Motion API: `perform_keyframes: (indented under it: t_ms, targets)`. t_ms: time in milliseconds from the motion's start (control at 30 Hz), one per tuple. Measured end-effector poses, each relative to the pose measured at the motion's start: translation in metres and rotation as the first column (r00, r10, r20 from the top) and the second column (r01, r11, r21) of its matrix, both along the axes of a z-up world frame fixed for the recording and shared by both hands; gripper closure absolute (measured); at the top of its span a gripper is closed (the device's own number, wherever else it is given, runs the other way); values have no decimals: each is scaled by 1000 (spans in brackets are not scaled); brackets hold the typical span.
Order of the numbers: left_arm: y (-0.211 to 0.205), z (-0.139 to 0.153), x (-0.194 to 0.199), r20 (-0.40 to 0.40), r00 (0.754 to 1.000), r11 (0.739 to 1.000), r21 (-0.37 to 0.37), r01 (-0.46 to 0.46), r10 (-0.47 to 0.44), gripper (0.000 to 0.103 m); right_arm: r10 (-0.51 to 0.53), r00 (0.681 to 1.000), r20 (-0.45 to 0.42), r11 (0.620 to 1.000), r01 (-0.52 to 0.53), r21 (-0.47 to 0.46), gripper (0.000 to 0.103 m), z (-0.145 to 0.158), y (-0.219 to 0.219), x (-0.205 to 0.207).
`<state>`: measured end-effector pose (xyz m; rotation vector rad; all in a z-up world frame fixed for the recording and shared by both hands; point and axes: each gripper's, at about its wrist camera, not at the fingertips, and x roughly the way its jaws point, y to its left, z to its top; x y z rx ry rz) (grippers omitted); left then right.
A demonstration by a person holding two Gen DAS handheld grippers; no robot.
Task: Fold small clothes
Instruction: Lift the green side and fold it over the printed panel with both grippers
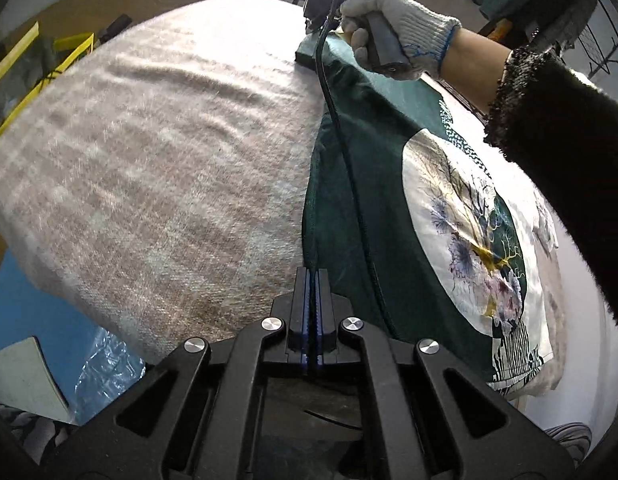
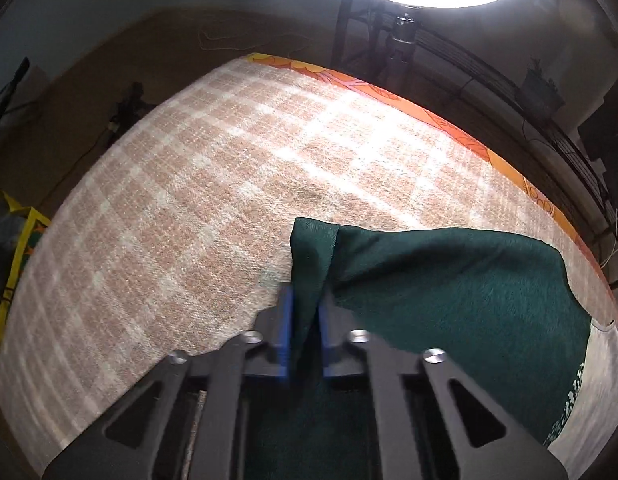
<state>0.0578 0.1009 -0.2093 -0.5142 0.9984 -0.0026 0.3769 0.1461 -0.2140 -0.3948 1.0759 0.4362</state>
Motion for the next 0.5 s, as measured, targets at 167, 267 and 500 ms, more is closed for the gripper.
perform_keyframes:
  t_ms: [167, 267, 500]
  targets:
    - [-8, 10, -3, 29, 999, 1000, 13, 24, -25, 103, -42, 999, -21, 992, 44, 120, 100, 16, -30, 5]
    - [-21, 22, -6, 65, 996, 998, 37, 55, -58, 103, -65, 998, -20, 979, 68, 195, 101, 33, -55, 9]
    - [-65, 45, -8, 124, 980, 986, 90, 143, -154, 103, -106, 994, 19, 935, 94, 341, 101, 80, -134, 6]
